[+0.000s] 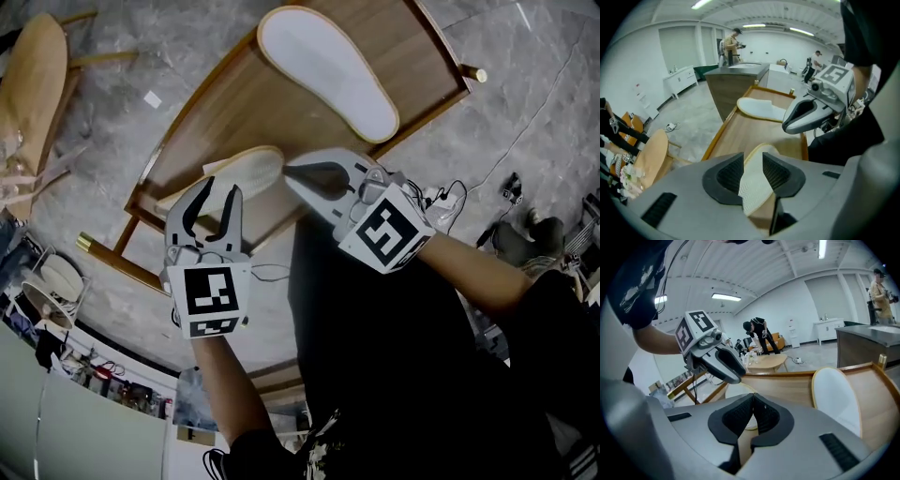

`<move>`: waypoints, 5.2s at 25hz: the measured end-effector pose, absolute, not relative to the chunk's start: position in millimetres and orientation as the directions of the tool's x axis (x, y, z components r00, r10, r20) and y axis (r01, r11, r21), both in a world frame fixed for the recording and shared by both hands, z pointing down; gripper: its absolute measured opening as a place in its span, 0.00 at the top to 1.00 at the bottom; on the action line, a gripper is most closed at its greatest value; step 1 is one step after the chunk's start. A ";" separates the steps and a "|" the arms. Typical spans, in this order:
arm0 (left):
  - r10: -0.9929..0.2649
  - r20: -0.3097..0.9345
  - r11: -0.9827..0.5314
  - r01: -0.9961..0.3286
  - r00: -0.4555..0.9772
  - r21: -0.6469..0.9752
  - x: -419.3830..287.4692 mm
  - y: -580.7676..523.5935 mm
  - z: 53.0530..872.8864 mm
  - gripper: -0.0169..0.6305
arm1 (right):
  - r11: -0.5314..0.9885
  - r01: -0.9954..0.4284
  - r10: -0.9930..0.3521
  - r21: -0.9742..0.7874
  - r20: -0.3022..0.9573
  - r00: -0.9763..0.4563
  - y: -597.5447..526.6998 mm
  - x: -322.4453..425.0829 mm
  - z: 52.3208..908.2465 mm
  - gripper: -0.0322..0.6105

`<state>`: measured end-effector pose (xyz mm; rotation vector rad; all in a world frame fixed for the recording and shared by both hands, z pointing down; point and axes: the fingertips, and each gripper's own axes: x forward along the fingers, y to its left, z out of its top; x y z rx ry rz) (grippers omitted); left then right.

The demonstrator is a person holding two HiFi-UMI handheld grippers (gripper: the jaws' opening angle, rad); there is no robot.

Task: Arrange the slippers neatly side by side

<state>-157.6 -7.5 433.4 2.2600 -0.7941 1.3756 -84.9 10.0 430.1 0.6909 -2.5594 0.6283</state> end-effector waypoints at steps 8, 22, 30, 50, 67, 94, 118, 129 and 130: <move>-0.148 0.931 -0.820 -0.567 0.333 0.073 -179.9 -16.7 453.7 0.77 | 0.771 -0.503 -0.263 -0.391 0.523 -0.811 22.7 -113.2 447.6 0.95; 0.084 0.957 -0.855 -0.473 0.279 0.213 -193.7 -4.7 494.8 0.77 | 0.813 -0.424 -0.172 -0.398 0.533 -0.829 36.8 -126.7 458.7 0.95; 0.112 0.958 -0.848 -0.476 0.265 0.231 -191.2 2.2 493.7 0.80 | 0.813 -0.418 -0.158 -0.406 0.537 -0.828 42.4 -120.5 462.3 0.95; 0.055 0.910 -0.750 -0.585 0.410 0.309 -171.9 40.7 447.6 0.93 | 0.874 -0.332 -0.109 -0.354 0.524 -0.845 48.9 -116.0 440.3 0.95; -0.180 0.801 -0.527 -0.743 0.571 0.412 -158.3 30.2 418.2 0.94 | 0.884 -0.408 -0.220 -0.227 0.568 -0.793 16.8 -85.0 386.8 0.95; -0.610 0.774 0.219 -0.902 0.171 0.373 -161.7 7.2 415.3 0.94 | 0.905 -0.348 -0.143 -0.244 0.597 -0.789 -10.8 -15.3 382.7 0.95; -0.655 0.752 0.283 -0.899 0.073 0.334 -94.3 -23.8 440.8 0.93 | 0.887 -0.362 -0.115 -0.286 0.623 -0.774 1.3 3.2 405.2 0.95; -0.619 0.750 0.276 -0.830 0.232 0.485 -68.0 -32.0 466.7 0.91 | 0.851 -0.418 -0.149 -0.318 0.617 -0.773 1.2 15.6 410.7 0.95; -0.614 0.752 0.267 -0.832 0.242 0.486 -66.8 -30.8 468.5 0.91 | 0.847 -0.424 -0.152 -0.321 0.618 -0.771 0.8 17.0 412.0 0.95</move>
